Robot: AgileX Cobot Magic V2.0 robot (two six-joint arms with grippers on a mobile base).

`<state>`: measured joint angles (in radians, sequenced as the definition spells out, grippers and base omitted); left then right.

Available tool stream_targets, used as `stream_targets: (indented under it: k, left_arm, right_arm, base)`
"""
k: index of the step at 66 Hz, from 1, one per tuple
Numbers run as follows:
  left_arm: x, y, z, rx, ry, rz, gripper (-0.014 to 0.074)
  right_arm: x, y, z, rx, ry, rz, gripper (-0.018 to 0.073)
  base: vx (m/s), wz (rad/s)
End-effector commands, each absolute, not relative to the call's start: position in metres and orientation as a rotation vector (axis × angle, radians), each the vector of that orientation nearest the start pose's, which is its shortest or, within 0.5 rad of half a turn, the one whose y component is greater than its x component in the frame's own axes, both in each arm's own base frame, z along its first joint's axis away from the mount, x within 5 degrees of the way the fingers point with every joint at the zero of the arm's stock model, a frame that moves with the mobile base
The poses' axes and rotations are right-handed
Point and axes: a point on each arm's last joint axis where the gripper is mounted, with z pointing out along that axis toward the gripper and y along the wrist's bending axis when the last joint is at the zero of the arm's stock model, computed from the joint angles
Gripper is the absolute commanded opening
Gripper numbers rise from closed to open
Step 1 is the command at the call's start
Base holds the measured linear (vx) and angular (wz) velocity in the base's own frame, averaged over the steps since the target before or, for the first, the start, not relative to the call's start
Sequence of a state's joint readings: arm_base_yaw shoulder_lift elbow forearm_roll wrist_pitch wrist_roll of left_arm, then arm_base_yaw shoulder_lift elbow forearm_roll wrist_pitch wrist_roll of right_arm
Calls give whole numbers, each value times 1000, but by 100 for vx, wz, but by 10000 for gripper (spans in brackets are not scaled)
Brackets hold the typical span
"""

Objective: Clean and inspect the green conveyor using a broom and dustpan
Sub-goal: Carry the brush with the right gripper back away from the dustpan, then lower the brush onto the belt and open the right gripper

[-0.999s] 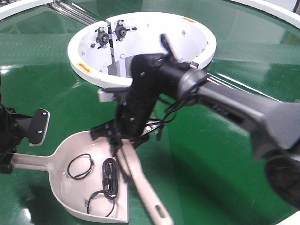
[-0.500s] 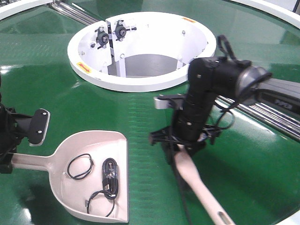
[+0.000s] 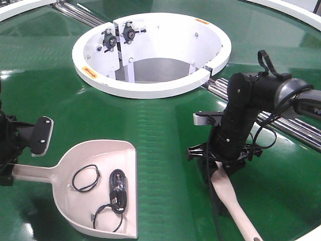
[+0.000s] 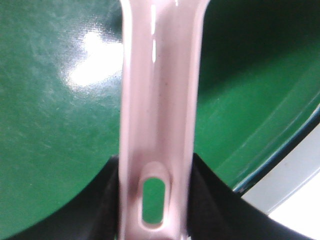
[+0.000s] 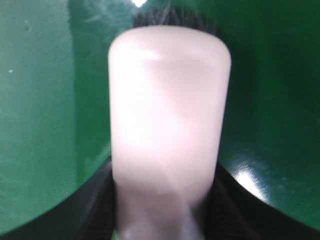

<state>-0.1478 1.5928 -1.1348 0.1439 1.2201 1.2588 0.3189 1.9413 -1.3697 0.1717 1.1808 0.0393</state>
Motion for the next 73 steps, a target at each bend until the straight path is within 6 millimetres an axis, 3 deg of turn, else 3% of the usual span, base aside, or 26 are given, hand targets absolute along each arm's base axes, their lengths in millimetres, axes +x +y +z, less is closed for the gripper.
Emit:
stream_targets:
  k: [1,54,64,73]
  left_arm:
    - [281,-33,262,2098,2389,175,-23]
    - [281,-33,262,2098,2389,175,-23]
    - [281,-33,262,2098,2389,175,-23]
    - [281,-33,262,2098,2389,175,-23]
  right_arm:
    - [342,123,209,-344,3145,217,-6]
    - [345,121,209,-326,3118,202,10]
    - [345,121,209,-329,3118,200,97]
    - [345,121,209,-329,3119,200,260]
  base:
    - [0,0]
    - [0,0]
    - [0,0]
    - [0,0]
